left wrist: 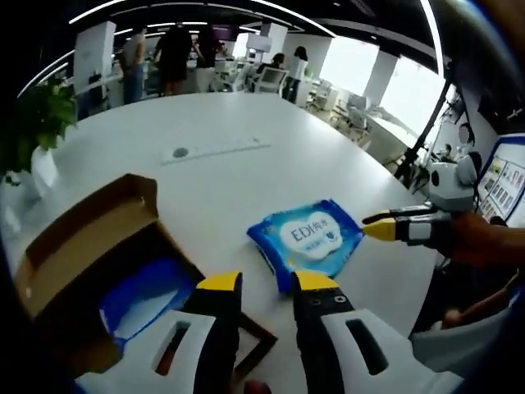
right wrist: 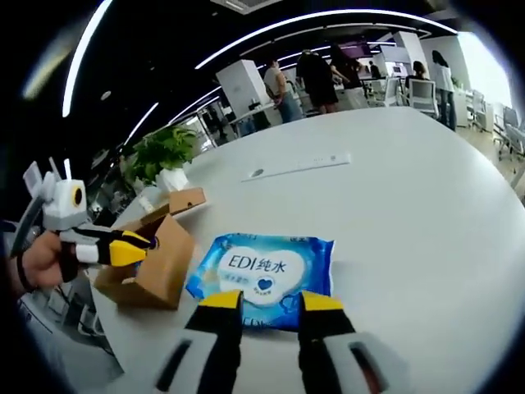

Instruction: Operate the shoe box by opening the lid, removing the specified soft item, and placing it in the target area until the item is outside and the box remains undamaged.

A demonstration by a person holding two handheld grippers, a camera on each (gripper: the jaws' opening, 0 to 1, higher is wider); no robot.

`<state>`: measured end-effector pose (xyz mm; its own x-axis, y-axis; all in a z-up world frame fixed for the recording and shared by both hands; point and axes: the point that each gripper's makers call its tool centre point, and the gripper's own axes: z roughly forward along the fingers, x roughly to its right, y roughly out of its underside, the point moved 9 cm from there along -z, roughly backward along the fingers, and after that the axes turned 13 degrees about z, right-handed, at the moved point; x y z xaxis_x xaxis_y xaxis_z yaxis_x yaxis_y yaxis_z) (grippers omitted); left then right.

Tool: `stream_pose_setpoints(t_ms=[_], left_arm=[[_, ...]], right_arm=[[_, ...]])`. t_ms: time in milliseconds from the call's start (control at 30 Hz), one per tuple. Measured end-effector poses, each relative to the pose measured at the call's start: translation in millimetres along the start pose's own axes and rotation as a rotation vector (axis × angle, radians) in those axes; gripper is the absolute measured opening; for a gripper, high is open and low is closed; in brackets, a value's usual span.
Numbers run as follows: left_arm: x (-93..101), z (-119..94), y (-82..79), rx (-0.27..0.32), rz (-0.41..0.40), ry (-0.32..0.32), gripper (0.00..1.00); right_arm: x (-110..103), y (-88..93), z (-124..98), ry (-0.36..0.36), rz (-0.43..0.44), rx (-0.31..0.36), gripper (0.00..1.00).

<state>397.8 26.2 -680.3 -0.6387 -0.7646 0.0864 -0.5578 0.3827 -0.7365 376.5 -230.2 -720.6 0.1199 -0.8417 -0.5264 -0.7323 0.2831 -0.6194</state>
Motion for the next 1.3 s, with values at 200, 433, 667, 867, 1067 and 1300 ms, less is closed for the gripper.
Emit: stream_pose_setpoints(t_ms=[200,433,667,867,1067,1300], left_arm=[[-8.5,-18.0,8.4,0.023,-0.008,-0.010,0.27],[-19.6,-37.5,19.3,0.045,-0.019,-0.029,0.29],[-27.4,-59.1,27.6,0.077,-0.017,-0.048,0.31],[-37.5,-75.9,36.5,0.089,-0.027,-0.062,0.31],[-42.3,-91.5,48.8,0.099,-0.046,-0.070,0.34],[-51.6,-107.7,62.4,0.101,-0.060,-0.080,0.36]], right_arm=[[-16.8,5.1,2.1,-0.035,-0.033,-0.011,0.27],[-33.3,4.3,-1.0,-0.057,-0.063,-0.002,0.29],[-43.9,2.9,2.4,-0.089,-0.083,0.002,0.33],[-57.2,7.1,4.2,-0.110,-0.101,-0.004,0.35],[-74.1,12.6,7.4,-0.127,-0.124,-0.020,0.37],[-93.5,15.8,10.7,-0.142,-0.151,-0.027,0.39]])
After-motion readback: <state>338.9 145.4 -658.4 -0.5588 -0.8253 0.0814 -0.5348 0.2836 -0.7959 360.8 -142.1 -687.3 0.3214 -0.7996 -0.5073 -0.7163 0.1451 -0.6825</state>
